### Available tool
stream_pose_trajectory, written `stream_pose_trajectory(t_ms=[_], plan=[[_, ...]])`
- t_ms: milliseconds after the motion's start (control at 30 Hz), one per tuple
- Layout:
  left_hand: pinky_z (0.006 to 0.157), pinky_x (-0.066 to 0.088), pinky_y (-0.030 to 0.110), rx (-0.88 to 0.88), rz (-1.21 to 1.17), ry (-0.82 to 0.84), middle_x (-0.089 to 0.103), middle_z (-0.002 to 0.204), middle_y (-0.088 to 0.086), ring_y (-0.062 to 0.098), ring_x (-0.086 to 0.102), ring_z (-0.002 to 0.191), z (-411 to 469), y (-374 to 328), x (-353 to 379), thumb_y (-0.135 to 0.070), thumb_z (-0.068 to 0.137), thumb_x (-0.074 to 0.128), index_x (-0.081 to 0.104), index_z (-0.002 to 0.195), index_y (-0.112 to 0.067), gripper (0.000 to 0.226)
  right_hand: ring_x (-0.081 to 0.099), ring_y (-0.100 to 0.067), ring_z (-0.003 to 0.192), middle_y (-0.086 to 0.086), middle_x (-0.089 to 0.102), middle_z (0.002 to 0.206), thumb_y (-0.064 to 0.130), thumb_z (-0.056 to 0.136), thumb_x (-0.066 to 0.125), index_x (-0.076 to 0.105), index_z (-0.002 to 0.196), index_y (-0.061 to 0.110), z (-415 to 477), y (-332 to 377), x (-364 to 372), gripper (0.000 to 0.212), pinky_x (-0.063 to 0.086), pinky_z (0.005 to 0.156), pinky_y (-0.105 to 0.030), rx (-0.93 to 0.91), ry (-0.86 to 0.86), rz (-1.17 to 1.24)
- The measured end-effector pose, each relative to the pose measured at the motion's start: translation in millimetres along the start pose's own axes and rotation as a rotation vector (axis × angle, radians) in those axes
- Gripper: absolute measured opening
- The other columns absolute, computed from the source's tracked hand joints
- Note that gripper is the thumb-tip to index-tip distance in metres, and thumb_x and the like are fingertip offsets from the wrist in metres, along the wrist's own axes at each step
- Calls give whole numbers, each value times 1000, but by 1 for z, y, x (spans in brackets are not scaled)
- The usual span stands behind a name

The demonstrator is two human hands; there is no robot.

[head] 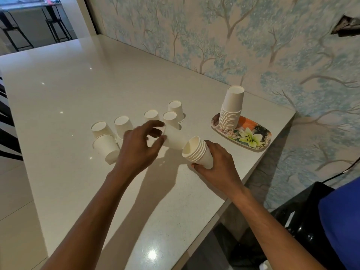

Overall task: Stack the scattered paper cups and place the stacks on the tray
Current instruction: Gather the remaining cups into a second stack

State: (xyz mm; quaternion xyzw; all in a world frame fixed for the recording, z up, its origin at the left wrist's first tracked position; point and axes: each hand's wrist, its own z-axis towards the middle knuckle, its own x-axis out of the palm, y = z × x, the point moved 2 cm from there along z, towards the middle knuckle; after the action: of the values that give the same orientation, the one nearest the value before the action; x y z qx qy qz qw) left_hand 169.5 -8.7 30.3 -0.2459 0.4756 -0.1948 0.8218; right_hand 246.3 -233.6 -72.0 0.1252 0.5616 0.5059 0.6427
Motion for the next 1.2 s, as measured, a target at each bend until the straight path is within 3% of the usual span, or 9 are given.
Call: stream_pose_trajectory(t_ms=[267, 400, 533, 667, 800, 900, 1000, 1067, 1200], plan=[[85, 52, 9, -30, -212, 65, 74, 110, -11, -9, 68, 92, -4, -9, 24, -21, 92, 72, 73, 122, -20, 30, 59, -10, 108, 15, 58, 120, 39, 80, 85, 47, 135, 35, -2, 1, 3, 67, 55, 87, -25, -8, -6, 18], [89, 54, 15, -99, -312, 88, 75, 113, -8, 0, 69, 101, -10, -11, 37, -21, 93, 71, 74, 121, -23, 28, 60, -9, 108, 16, 57, 120, 41, 81, 84, 46, 136, 37, -3, 6, 4, 67, 57, 87, -26, -9, -20, 36], [84, 51, 8, -112, -365, 87, 74, 116, -6, -3, 67, 103, -22, -19, 56, -16, 96, 67, 73, 122, -20, 28, 59, -8, 109, 14, 58, 123, 44, 82, 82, 46, 138, 34, -1, 10, 5, 67, 57, 89, -27, -19, -31, 20], [92, 56, 23, -95, -353, 121, 74, 118, -6, 3, 68, 107, -30, -18, 68, -15, 96, 66, 74, 123, -19, 28, 62, -8, 108, 13, 62, 120, 46, 83, 82, 50, 134, 34, -3, 10, 7, 62, 60, 89, -31, -6, -32, 48], [92, 49, 18, -98, -229, -77, 75, 113, -10, 2, 66, 106, -25, -6, 51, -33, 95, 68, 77, 112, -24, 22, 62, -8, 103, 13, 60, 116, 51, 80, 82, 51, 131, 34, -5, 8, 5, 62, 59, 83, -28, 8, -55, 57], [99, 35, 28, -204, 89, -305, 71, 117, 4, 24, 59, 115, -10, 37, 26, -35, 89, 71, 74, 112, -16, 30, 62, -9, 104, 13, 60, 116, 53, 79, 82, 52, 131, 33, -4, 4, 1, 63, 59, 82, -25, 27, -66, 58], [105, 30, 44, -503, 380, -249, 54, 137, 21, 43, 45, 127, 1, 89, 1, -49, 85, 65, 60, 132, -11, 60, 63, -9, 106, 12, 61, 118, 54, 79, 81, 52, 132, 32, -4, 0, 0, 65, 60, 84, -25, 37, -62, 71], [103, 35, 52, -653, 408, -184, 48, 143, 24, 49, 39, 128, 0, 106, -10, -52, 85, 68, 52, 140, -9, 71, 63, -8, 105, 12, 61, 116, 54, 78, 82, 53, 131, 32, -4, 1, 0, 64, 60, 83, -25, 43, -61, 84], [92, 43, 51, -703, 378, -82, 62, 122, 25, 48, 51, 115, -4, 119, -17, -53, 84, 67, 53, 134, -8, 69, 62, -6, 104, 13, 61, 114, 53, 78, 82, 54, 129, 32, -2, 3, 2, 62, 59, 82, -25, 38, -57, 90]])
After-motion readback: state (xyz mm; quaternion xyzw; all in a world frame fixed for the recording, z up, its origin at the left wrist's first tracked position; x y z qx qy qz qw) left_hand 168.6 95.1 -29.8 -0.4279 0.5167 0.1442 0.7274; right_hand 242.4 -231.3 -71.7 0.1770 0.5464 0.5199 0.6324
